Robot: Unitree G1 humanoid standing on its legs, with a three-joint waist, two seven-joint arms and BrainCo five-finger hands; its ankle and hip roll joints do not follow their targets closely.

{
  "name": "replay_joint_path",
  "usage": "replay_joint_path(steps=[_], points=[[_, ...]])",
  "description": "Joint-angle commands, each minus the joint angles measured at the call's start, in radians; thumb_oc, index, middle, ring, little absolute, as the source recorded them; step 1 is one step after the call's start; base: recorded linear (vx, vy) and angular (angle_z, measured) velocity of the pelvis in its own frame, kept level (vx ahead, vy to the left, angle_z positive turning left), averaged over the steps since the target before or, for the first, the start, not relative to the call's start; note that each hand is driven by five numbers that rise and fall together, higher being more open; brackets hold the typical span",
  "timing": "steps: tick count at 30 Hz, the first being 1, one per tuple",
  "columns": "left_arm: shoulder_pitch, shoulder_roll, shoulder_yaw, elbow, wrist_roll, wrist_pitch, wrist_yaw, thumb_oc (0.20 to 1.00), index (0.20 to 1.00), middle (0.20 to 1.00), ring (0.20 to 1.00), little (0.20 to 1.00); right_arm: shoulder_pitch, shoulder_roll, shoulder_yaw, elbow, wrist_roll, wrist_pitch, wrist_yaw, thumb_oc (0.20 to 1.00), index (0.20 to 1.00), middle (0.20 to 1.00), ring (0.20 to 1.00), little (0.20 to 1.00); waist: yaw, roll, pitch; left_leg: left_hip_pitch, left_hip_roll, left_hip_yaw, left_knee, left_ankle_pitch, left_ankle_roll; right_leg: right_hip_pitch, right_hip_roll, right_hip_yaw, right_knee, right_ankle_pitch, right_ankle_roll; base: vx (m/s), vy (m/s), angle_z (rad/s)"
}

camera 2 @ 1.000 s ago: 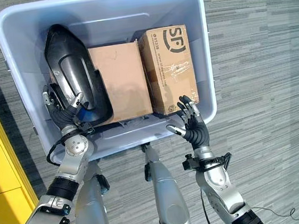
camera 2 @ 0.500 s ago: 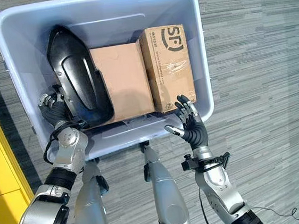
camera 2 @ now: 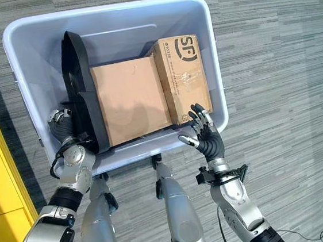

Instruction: Move parts from the plastic box to the shelf.

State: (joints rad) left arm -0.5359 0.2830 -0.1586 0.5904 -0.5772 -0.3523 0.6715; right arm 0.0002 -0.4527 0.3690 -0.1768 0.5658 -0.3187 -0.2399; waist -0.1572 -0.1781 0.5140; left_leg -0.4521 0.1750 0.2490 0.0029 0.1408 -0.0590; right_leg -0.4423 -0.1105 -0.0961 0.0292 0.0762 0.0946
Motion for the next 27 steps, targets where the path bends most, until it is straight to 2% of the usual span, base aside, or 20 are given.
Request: replay_joint_path(steps=[1, 9, 27], points=[[0.029, -0.025, 0.018, 0.008, -0.020, -0.016, -0.032, 0.200, 0.200, 0.200, 0.200, 0.200, 0.013, -0.041, -0.028, -0.028, 0.019, -0.024, 0.004, 1.000, 1.000, 1.000, 1.000, 1.000, 0.017, -0.016, -0.069, 0.073, 0.086, -0.049, 0.045, -0.023, -0.086, 0.013, -0.080, 0.008, 0.046, 0.038, 0.061, 0.00, 0.000, 0.00], [0.064, -0.012, 0.022, -0.040, 0.005, -0.017, -0.037, 0.200, 0.200, 0.200, 0.200, 0.200, 0.010, -0.038, -0.027, -0.020, 0.017, -0.022, 0.008, 1.000, 1.000, 1.000, 1.000, 1.000, 0.027, 0.002, -0.089, 0.109, 0.084, -0.046, 0.040, -0.025, -0.085, 0.044, -0.083, 0.013, 0.045, 0.034, 0.060, 0.00, 0.006, -0.02], [0.209, 0.067, 0.052, -0.310, 0.256, 0.000, -0.044, 0.200, 0.200, 0.200, 0.200, 0.200, 0.021, -0.051, -0.067, -0.004, 0.028, -0.020, 0.054, 1.000, 1.000, 1.000, 1.000, 1.000, 0.063, 0.071, -0.153, 0.195, 0.068, -0.044, -0.001, -0.022, -0.082, 0.120, -0.104, 0.008, 0.024, 0.026, 0.064, 0.00, 0.003, 0.01]])
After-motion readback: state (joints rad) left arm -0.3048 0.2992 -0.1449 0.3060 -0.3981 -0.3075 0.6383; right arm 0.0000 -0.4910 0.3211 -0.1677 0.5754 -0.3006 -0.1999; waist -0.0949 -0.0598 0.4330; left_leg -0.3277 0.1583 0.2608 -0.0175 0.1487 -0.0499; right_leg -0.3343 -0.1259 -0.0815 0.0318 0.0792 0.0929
